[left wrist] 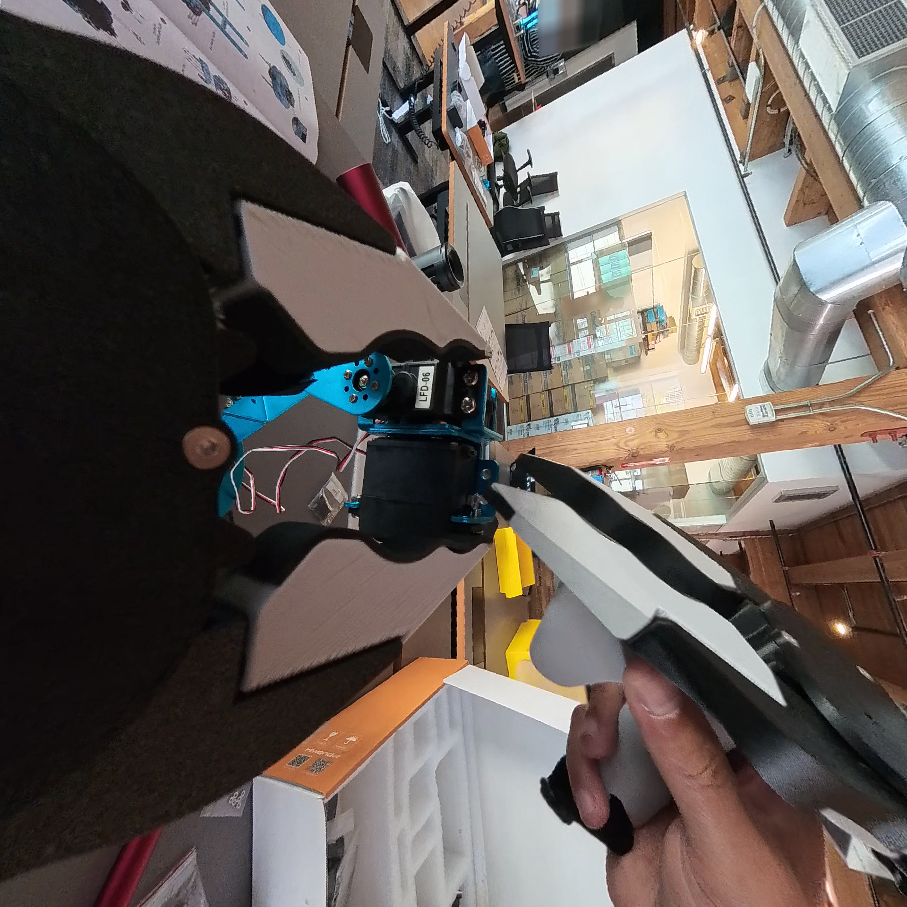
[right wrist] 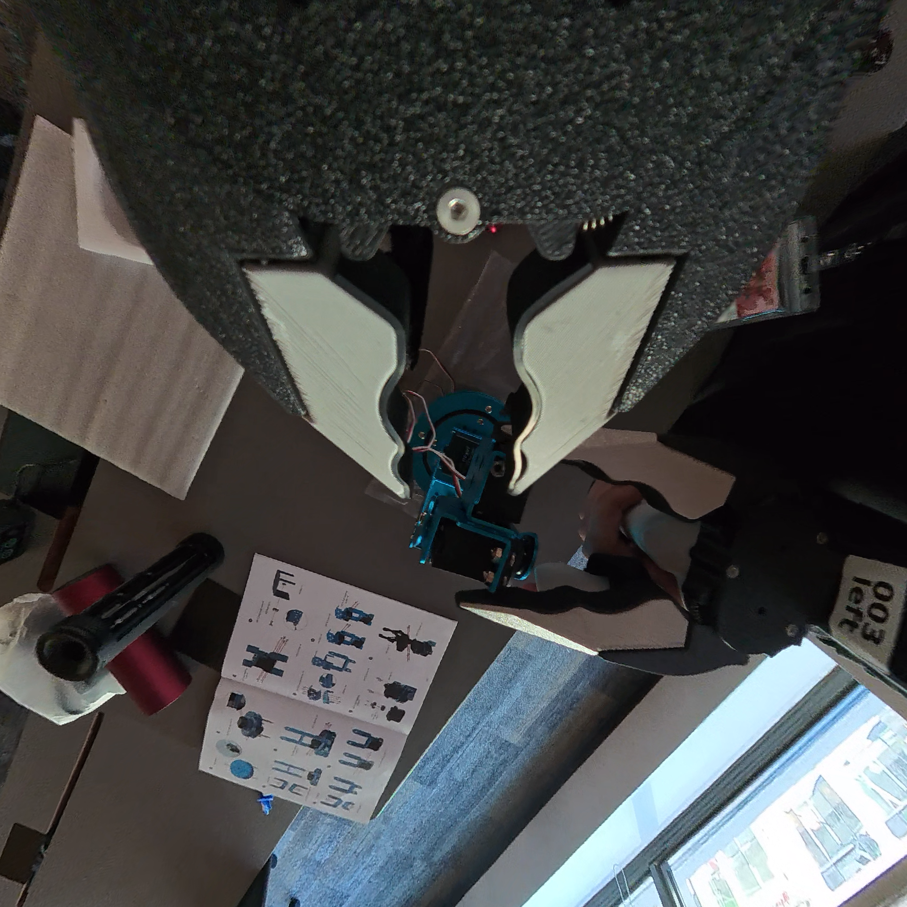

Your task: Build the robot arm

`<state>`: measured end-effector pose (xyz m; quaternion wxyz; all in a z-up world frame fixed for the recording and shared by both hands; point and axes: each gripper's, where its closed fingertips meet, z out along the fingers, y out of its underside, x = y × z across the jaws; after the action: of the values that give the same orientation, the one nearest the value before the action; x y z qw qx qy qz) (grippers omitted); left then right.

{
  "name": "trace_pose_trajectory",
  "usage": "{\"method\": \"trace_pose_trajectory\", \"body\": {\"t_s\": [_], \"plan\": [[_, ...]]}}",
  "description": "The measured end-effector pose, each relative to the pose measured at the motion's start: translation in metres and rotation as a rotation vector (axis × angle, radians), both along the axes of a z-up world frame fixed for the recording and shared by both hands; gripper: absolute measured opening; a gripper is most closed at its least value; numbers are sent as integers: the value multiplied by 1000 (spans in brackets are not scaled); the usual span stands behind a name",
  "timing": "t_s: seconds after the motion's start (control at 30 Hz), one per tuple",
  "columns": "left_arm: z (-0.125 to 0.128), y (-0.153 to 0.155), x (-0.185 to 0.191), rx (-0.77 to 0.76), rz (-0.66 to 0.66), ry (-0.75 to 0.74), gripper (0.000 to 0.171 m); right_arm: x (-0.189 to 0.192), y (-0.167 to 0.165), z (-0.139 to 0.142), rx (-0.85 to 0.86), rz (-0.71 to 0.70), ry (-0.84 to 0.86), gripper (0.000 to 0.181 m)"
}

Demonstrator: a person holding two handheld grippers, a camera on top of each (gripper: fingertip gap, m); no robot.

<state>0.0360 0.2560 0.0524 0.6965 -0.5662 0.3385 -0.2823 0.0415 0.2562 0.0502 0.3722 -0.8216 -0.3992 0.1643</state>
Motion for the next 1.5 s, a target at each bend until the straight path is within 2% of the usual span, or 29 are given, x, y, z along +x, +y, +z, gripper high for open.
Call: {"method": "trace_pose_trajectory", "body": {"t_s": [0.17, 0.4, 0.67, 0.8, 1.03, 1.1, 1.27, 1.5], "plan": [[0, 0, 0, 3, -1, 4, 69, 3, 0, 10, -6, -11, 43, 34], [0, -1, 1, 9, 2, 8, 69, 7, 0, -4, -9, -3, -170, 38], [0, 0, 1, 15, -9, 10, 69, -7, 3, -2, -13, 20, -196, 39], [1, 0, 1, 28, -10, 12, 70, -5, -3, 10, -2, 9, -181, 37], [2, -1, 2, 58, -5, 15, 69, -9, -17, 4, 1, 51, -364, 26], [3, -1, 2, 76, 0, 21, 70, -10, -20, 7, -39, 59, -356, 18], [3, 0, 1, 86, 3, 23, 72, -14, -24, -5, -171, 97, -426, 17], [4, 1, 1, 79, -16, 8, 74, -14, -23, -8, -306, 88, -444, 16]]}}
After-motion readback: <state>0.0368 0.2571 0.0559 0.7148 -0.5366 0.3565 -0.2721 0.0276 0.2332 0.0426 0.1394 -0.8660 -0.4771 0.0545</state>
